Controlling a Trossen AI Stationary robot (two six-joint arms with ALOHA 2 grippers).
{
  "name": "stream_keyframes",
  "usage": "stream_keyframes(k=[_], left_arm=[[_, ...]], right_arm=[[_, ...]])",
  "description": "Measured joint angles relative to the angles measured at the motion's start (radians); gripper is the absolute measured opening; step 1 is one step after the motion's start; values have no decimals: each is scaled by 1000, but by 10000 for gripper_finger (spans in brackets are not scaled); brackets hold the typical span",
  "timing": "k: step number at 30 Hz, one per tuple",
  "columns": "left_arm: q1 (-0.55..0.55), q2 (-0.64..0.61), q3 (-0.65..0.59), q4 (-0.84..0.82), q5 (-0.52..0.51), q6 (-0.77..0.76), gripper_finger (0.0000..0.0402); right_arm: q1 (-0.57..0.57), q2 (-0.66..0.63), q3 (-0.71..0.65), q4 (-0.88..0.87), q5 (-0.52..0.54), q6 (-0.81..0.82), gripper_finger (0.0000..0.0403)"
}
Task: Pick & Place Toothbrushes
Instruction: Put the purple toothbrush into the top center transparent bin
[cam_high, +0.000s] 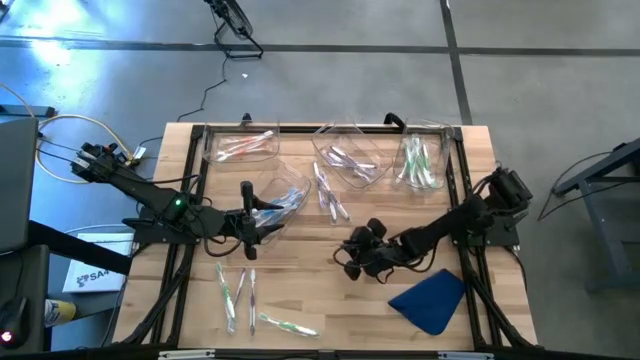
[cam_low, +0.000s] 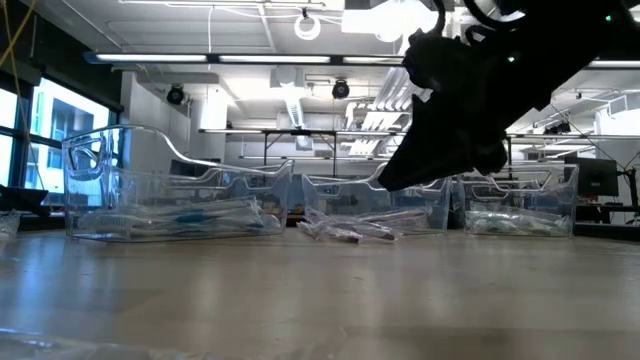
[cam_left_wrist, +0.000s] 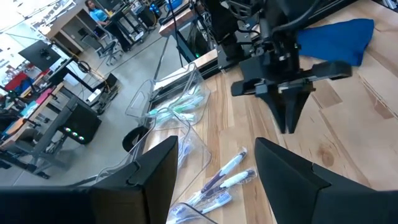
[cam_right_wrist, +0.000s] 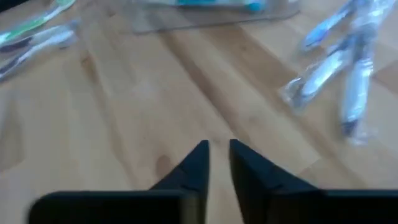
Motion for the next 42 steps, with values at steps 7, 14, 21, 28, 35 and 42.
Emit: stream_keyframes(k=[7, 14, 21, 28, 35, 42], left_arm=[[0, 0, 0, 0, 0, 0, 207], [0, 0, 0, 0, 0, 0, 207], [0, 0, 0, -5, 0, 0, 207], [0, 0, 0, -5, -1, 5, 207], [0, 0, 0, -5, 0, 8, 207], [0, 0, 0, -5, 0, 8, 207]], right_arm=[[-61, 0, 0, -108, 136, 95, 147], [-161, 56, 1, -92, 60, 137, 174], [-197, 131, 0, -59, 79, 136, 173], [-197, 144, 1, -50, 136, 136, 175], [-213, 144, 0, -35, 168, 129, 175], [-243, 144, 0, 20, 98, 36, 175]])
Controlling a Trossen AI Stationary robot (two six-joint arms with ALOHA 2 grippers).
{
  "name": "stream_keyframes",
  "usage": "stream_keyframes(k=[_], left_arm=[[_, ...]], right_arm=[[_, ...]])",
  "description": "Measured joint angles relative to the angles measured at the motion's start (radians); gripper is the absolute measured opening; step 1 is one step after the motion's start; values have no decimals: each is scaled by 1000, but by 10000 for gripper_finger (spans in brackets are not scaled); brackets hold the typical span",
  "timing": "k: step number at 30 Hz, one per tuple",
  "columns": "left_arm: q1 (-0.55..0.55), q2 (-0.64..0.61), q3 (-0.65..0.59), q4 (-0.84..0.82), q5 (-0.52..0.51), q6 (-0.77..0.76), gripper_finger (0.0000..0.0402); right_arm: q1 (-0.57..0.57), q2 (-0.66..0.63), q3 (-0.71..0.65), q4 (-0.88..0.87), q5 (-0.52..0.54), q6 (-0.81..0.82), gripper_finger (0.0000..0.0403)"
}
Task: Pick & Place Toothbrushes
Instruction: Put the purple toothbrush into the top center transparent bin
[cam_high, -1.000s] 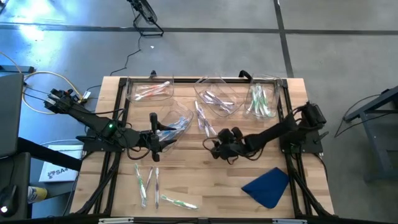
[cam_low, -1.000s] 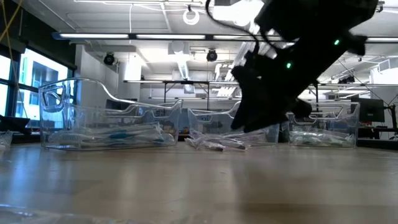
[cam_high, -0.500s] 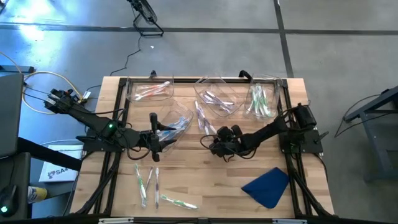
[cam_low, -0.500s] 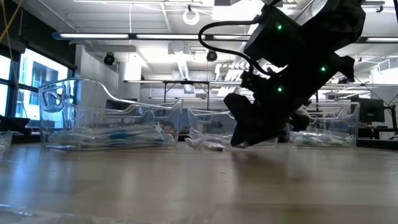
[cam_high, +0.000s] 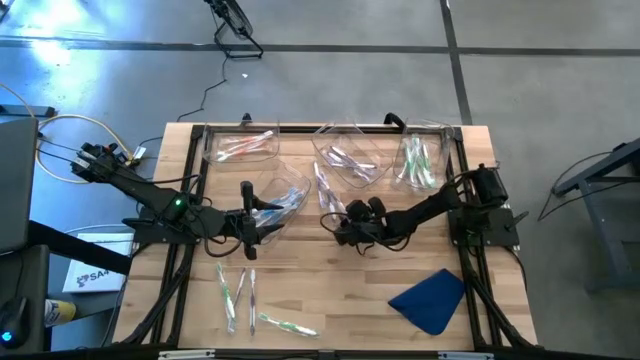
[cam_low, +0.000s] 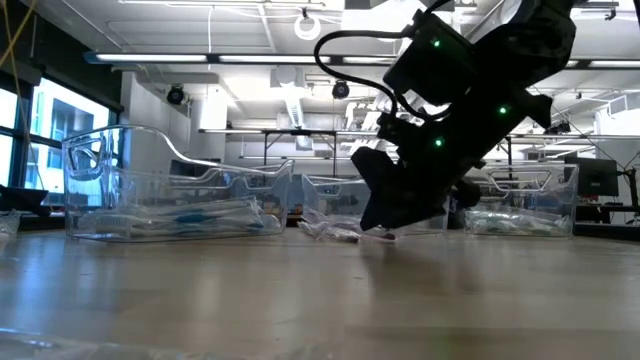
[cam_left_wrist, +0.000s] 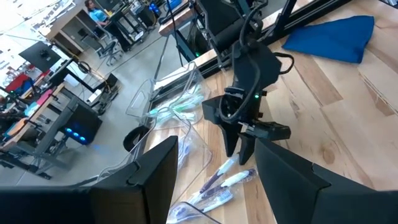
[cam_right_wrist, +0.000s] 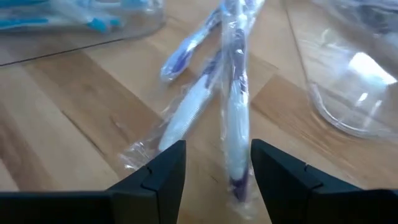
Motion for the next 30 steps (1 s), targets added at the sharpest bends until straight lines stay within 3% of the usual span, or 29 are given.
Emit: stream_keyframes(k=[9, 15, 21, 30], left_arm=[[0, 0, 0, 0, 0, 0, 207], [0, 0, 0, 0, 0, 0, 207], [0, 0, 0, 0, 0, -1, 207], [0, 0, 0, 0, 0, -8, 207]], right_arm=[[-39, 0, 0, 7, -53, -24, 174], [-59, -1, 0, -12, -131, -8, 148], [-63, -2, 0, -19, -136, -6, 122], [-63, -2, 2, -49, -141, -6, 119]])
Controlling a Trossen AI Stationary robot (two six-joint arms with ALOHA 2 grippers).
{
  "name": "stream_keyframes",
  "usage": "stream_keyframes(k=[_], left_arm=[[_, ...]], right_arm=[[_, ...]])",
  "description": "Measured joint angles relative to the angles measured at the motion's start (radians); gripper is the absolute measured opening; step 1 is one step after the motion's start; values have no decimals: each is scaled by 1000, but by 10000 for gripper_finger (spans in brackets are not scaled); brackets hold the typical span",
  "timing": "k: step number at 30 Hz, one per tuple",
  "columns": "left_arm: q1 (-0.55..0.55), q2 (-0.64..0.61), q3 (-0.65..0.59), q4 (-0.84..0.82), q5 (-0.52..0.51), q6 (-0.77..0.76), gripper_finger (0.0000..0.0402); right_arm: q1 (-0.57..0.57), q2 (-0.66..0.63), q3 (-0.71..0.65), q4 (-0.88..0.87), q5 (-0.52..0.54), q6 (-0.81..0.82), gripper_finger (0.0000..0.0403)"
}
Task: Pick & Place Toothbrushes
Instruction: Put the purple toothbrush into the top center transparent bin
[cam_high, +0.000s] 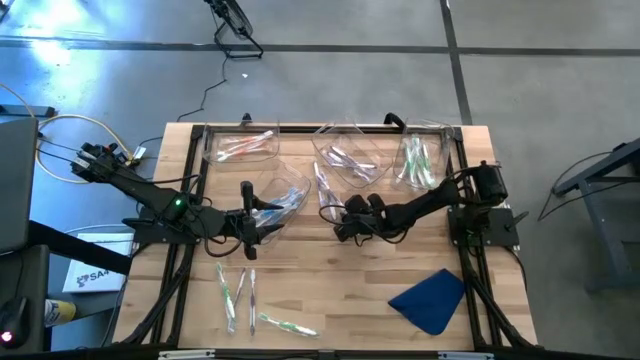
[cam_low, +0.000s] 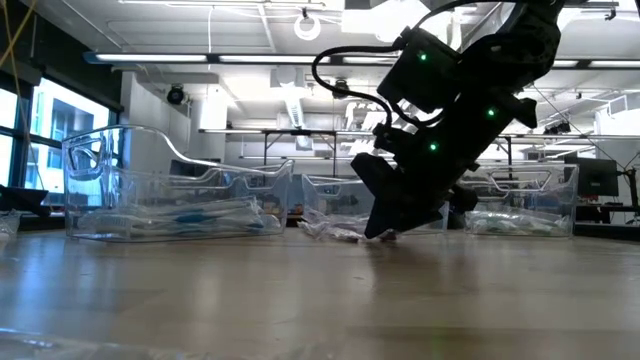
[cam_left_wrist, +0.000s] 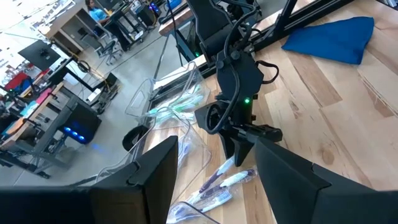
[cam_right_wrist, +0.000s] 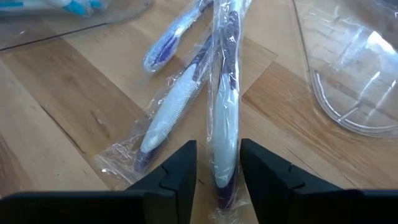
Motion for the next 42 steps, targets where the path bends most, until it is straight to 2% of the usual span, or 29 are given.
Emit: stream_keyframes(k=[20, 23, 31, 38, 42], left_arm=[[0, 1, 0, 0, 0, 0, 207], [0, 1, 0, 0, 0, 0, 207], [0, 1, 0, 0, 0, 0, 207], [0, 1, 0, 0, 0, 0, 207], [0, 1, 0, 0, 0, 0, 207]], right_arm=[[1, 0, -2, 3, 1, 16, 116], [1, 0, -2, 4, 3, 23, 99], [1, 0, -3, 0, 5, 23, 18], [1, 1, -3, 4, -8, 5, 26], [11, 0, -3, 7, -13, 5, 15]])
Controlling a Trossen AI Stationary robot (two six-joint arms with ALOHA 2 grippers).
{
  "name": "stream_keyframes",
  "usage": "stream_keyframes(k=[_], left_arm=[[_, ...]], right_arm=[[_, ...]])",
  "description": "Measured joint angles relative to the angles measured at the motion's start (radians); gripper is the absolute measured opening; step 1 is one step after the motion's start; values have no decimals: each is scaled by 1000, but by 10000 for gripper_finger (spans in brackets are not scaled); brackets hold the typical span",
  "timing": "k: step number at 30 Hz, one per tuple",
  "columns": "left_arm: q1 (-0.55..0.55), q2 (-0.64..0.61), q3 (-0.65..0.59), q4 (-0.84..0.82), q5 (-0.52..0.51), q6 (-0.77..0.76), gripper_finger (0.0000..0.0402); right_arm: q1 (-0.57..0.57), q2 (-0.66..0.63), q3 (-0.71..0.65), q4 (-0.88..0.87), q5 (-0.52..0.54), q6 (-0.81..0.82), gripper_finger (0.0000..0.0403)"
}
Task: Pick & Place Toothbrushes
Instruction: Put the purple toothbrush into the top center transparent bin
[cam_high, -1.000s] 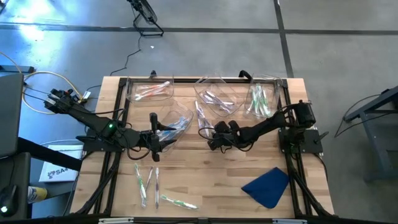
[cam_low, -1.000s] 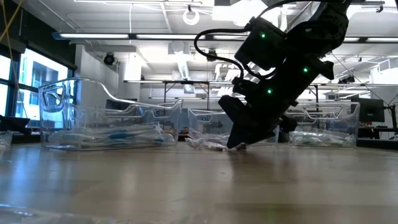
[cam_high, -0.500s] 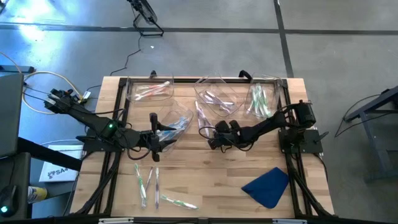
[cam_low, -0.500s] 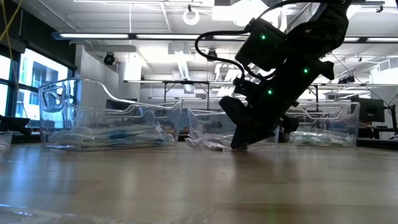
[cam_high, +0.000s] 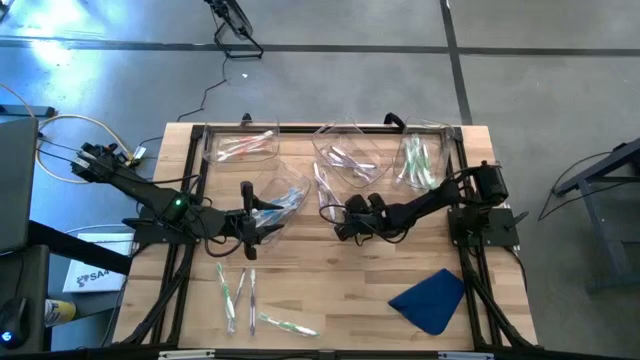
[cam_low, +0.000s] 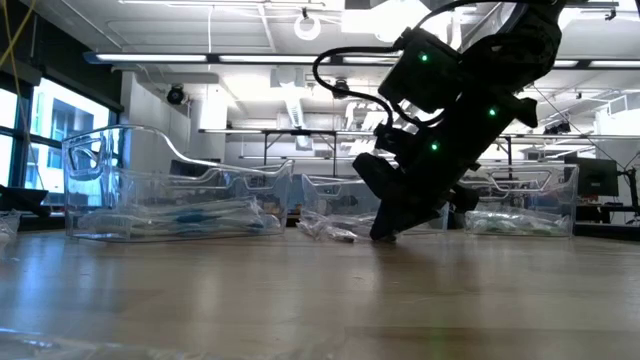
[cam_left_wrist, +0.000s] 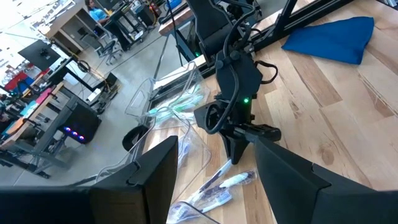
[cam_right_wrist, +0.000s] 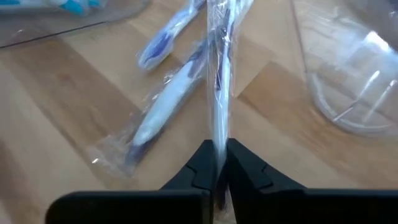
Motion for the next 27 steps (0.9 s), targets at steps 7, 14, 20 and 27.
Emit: stream_keyframes(k=[7, 14, 20, 27], left_arm=[[0, 0, 0, -4, 0, 0, 207], [0, 0, 0, -9, 0, 0, 207], [0, 0, 0, -11, 0, 0, 207], [0, 0, 0, -14, 0, -1, 207]], right_arm=[[43, -50, -2, -30, -42, 0, 15], [78, -181, -2, -126, 17, -7, 15], [103, -339, -1, -254, 71, -12, 15], [106, -511, -1, -301, 174, -98, 15]])
